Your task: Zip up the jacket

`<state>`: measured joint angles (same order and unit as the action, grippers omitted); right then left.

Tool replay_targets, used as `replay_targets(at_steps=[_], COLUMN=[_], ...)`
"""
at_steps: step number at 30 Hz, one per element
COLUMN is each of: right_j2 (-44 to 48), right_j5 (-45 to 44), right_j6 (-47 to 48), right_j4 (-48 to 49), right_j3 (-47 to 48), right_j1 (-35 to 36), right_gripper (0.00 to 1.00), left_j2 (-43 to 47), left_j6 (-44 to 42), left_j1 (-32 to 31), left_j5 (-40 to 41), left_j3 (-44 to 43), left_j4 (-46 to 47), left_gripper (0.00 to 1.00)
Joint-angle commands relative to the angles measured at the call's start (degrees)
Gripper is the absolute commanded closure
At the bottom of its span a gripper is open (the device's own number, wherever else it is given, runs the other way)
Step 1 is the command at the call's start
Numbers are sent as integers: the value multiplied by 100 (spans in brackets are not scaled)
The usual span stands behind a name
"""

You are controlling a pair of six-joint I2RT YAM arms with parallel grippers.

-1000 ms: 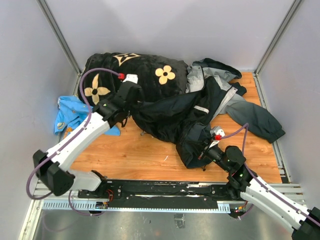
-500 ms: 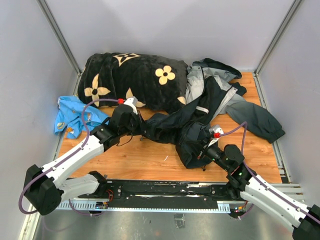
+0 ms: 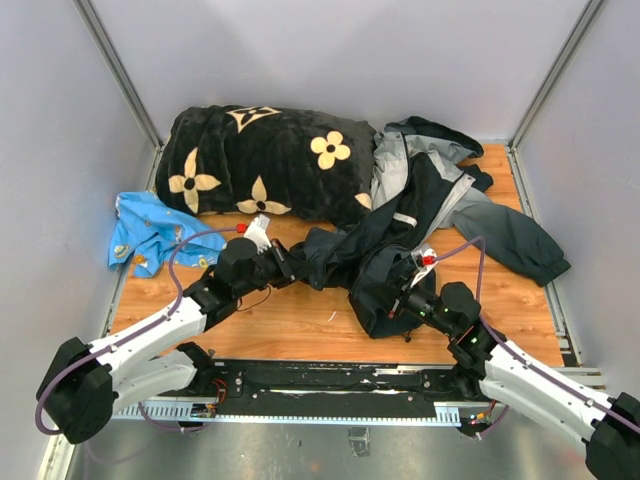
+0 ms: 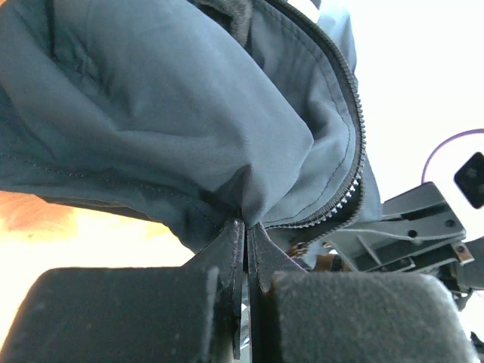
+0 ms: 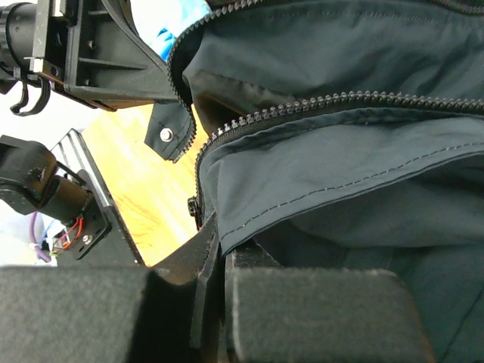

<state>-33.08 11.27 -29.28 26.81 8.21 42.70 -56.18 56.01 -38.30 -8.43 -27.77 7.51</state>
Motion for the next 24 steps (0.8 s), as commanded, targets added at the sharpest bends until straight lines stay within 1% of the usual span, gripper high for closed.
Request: replay_targets(at_steps=[1, 5, 12, 19, 24], right_j2=[-228, -513, -819, -876, -898], right_j5=[282, 501, 542, 491, 606], right_j6=[-574, -951, -1410, -1546, -1539], right_j4=[351, 560, 879, 1116, 1328], right_j3=[261, 291, 244, 227, 238], right_j1=[-97, -95, -100, -99, -104], right_gripper=[99, 99, 99, 99, 99], left_j2=[187, 221, 247, 226, 157], left_j6=[303, 422, 162, -224, -323], left_j1=[-151, -256, -424, -606, -656], left_j5=[138, 211, 402, 487, 461], left_j3=[175, 507, 959, 1290, 1409], left_j4=[1084, 1835, 3075, 4137, 4609], left_gripper=[100, 100, 100, 100, 100])
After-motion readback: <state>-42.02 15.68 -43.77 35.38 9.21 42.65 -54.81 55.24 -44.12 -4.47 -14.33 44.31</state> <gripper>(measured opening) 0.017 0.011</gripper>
